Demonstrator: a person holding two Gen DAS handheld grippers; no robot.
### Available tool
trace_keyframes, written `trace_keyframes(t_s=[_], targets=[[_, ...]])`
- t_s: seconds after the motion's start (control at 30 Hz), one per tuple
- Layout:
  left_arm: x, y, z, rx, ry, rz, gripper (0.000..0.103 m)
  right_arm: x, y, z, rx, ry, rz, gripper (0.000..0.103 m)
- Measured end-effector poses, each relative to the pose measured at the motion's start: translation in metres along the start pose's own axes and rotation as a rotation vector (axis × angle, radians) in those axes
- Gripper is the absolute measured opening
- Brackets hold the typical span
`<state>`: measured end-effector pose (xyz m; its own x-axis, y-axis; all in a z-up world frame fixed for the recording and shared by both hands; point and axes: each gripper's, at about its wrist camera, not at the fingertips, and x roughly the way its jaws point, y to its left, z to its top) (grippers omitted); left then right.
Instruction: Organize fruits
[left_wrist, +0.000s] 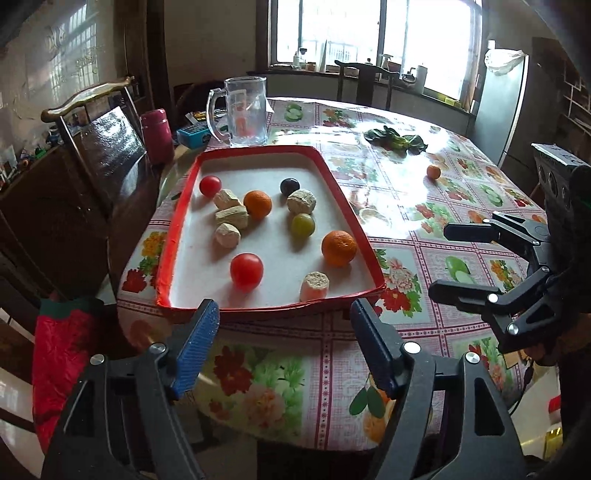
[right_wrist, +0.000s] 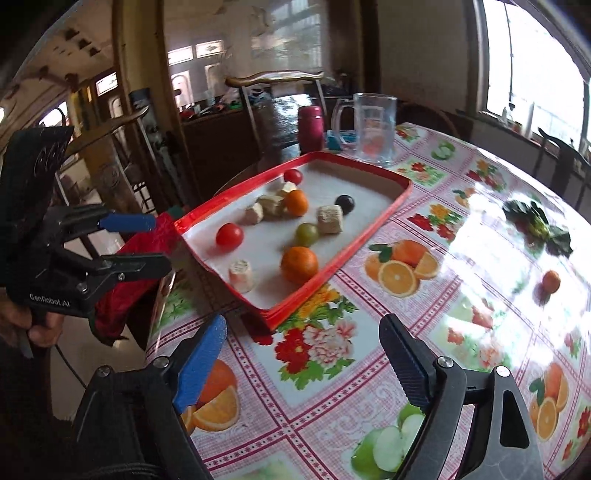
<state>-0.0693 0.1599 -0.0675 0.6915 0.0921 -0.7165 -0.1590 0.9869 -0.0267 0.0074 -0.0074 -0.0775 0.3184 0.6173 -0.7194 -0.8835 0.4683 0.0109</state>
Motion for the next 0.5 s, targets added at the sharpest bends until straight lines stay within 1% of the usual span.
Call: trace_keyframes(t_s=[0.1, 0.17, 0.23, 0.5], targets=[[-0.004, 0.002, -0.001, 0.004, -0.012, 0.022, 0.074, 0.003, 0.007, 0.002, -0.034, 0.004, 0.009, 0.087], [-0.006, 0.002, -0.002, 0.006, -0.021, 0.039, 0.080, 0.005, 0.009, 0.003, -0.047, 0.007, 0.008, 0.087], [-0.009, 0.003, -0.003, 0.005, -0.029, 0.052, 0.082, 0.007, 0.010, 0.005, -0.054, 0.008, 0.010, 0.087], [-0.013, 0.007, -0.005, 0.006, -0.037, 0.073, 0.082, 0.011, 0.003, 0.014, -0.068, 0.008, 0.041, 0.088]])
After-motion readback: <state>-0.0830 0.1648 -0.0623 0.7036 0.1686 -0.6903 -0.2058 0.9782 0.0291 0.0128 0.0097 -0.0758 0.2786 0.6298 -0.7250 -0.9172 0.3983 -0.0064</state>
